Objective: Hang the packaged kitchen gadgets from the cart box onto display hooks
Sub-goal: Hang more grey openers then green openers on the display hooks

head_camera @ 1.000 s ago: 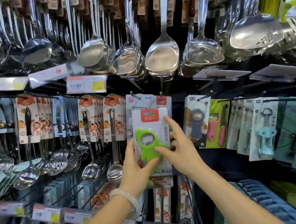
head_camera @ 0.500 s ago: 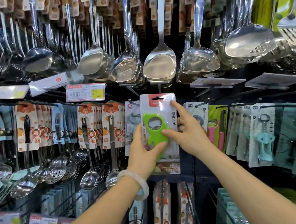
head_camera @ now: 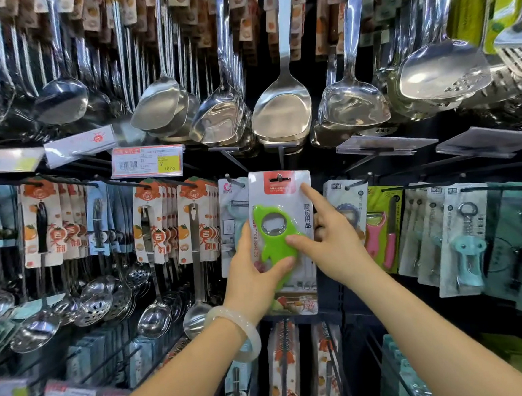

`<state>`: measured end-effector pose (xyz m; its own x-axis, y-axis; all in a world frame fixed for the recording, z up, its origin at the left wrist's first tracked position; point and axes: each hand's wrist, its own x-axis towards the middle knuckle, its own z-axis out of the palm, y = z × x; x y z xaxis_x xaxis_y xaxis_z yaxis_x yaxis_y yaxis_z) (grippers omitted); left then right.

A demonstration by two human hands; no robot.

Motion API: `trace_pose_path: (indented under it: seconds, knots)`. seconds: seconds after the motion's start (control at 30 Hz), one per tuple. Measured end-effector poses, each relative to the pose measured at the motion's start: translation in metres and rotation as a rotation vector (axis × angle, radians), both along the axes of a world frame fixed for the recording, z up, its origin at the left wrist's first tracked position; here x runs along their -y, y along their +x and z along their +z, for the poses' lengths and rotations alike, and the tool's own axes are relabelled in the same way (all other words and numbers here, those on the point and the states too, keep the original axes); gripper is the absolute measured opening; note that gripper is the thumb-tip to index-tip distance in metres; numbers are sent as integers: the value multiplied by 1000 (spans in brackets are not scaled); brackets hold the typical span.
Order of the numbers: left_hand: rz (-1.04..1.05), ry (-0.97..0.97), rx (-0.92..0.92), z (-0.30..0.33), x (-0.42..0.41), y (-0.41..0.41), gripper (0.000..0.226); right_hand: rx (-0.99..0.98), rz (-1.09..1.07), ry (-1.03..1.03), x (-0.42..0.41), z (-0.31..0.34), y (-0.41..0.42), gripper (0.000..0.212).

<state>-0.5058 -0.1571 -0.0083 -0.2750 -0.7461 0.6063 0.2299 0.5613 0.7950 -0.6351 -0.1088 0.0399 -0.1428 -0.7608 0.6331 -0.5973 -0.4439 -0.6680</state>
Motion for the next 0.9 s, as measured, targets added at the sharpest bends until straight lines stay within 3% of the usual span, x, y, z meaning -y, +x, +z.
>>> trace_pose_path:
  seconds: [0.5, 0.9]
  knots:
    - [-77, 25, 22, 14, 3, 5, 84, -38, -30, -22, 2, 11, 0, 87]
    - [-72, 57, 123, 24, -11, 20, 58, -1, -19, -6, 1, 3, 4, 88]
